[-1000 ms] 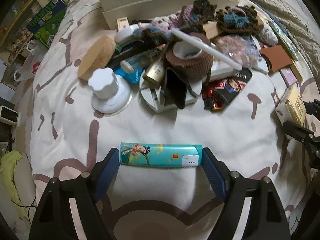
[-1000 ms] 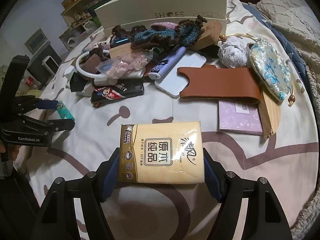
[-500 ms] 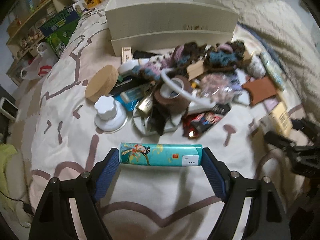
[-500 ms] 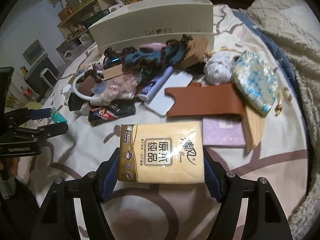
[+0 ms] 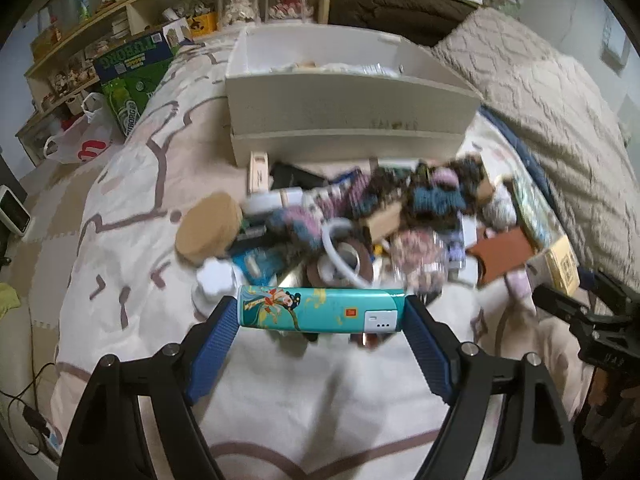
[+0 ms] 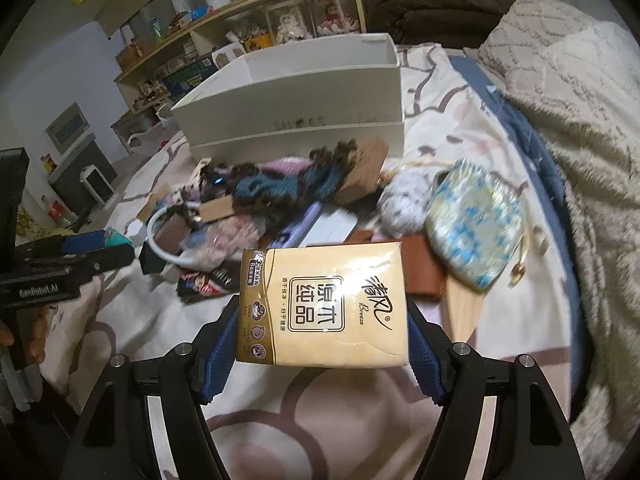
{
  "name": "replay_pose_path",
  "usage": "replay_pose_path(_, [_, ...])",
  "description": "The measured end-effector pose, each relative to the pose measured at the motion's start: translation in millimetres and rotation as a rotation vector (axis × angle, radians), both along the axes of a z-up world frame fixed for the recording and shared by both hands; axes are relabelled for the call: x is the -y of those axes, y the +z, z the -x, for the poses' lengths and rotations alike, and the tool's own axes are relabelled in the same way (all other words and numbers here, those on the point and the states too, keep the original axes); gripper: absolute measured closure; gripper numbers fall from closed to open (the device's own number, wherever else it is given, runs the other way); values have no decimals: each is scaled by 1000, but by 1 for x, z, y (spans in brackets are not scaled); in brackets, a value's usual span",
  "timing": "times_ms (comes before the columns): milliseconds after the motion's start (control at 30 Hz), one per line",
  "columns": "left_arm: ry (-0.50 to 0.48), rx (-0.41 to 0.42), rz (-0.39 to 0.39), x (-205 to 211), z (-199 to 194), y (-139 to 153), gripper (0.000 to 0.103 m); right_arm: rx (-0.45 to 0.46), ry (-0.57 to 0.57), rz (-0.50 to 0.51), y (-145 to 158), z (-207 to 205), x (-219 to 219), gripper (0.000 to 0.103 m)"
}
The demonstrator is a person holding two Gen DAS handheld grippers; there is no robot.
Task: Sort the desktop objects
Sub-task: 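Carry the teal tube with the left tool while the right tool carries the tissue pack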
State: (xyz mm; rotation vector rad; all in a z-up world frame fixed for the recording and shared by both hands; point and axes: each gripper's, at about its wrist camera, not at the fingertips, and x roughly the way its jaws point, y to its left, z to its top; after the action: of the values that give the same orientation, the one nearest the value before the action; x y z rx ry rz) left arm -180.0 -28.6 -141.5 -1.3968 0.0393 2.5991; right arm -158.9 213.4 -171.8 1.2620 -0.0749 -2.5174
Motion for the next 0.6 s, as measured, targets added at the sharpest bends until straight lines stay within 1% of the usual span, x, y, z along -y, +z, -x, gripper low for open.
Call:
replay_pose_path(167, [20,-52,-33,5,20,19,21,3,33,-8,7,18,4,28])
replay_pose_path(333, [40,-98,-74,3,45,35,21,-32,81,-20,23,28,16,28])
replay_pose_path(467, [37,-132,-103,-2,65,48,21,-58,112,-20,35,39,24,28])
replay_pose_path(600, [30,-169,-122,-8,84,60,21,-64,128,-1,43,52,29,28])
